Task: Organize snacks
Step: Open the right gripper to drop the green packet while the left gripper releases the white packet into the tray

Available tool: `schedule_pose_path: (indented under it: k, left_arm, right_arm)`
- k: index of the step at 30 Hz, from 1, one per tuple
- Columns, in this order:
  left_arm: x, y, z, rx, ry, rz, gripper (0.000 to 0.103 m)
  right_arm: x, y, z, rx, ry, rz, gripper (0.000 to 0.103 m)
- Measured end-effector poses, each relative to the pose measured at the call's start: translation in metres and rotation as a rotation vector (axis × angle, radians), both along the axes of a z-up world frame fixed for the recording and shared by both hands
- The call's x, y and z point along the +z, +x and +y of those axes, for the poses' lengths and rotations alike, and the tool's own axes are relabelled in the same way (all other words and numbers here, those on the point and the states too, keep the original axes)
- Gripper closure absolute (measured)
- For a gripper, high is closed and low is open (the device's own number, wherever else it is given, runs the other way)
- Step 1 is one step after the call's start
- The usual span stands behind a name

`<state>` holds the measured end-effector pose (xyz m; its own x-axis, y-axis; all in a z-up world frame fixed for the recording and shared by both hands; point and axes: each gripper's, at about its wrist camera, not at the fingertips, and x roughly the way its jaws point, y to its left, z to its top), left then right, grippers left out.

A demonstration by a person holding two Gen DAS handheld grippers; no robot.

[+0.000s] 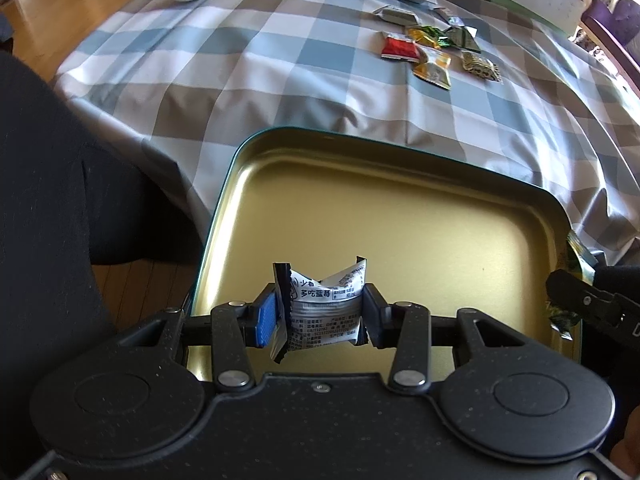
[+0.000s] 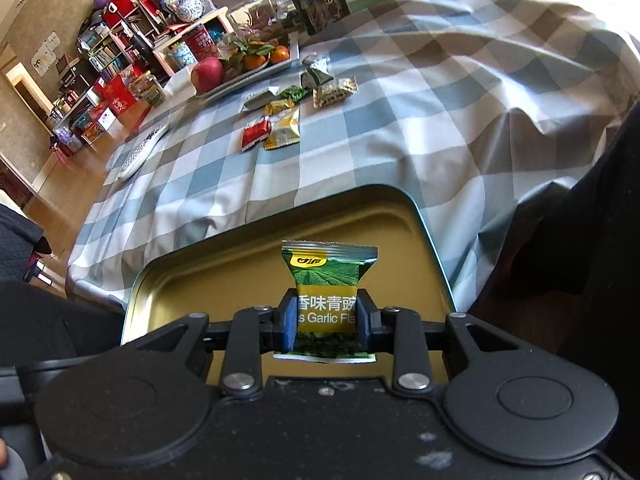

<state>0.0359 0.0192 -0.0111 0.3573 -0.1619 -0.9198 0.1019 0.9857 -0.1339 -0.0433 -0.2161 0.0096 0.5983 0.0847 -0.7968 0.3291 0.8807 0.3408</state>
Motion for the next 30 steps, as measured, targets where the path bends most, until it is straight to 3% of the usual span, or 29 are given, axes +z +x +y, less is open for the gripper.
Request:
schedule_pose_path:
  k: [16,30]
  left_arm:
    - [0.004,-0.010,-0.012,-0.064,0.073,-0.083,0.048]
    - [0.000,-0.005,-0.009,-0.053,0.060,-0.046,0.048]
  right_arm:
    - [-0.006,0.008,0.010,0.018,-0.072,0.035,0.072]
    - [-0.007,0.009,0.010,0.021,-0.076,0.043,0.065]
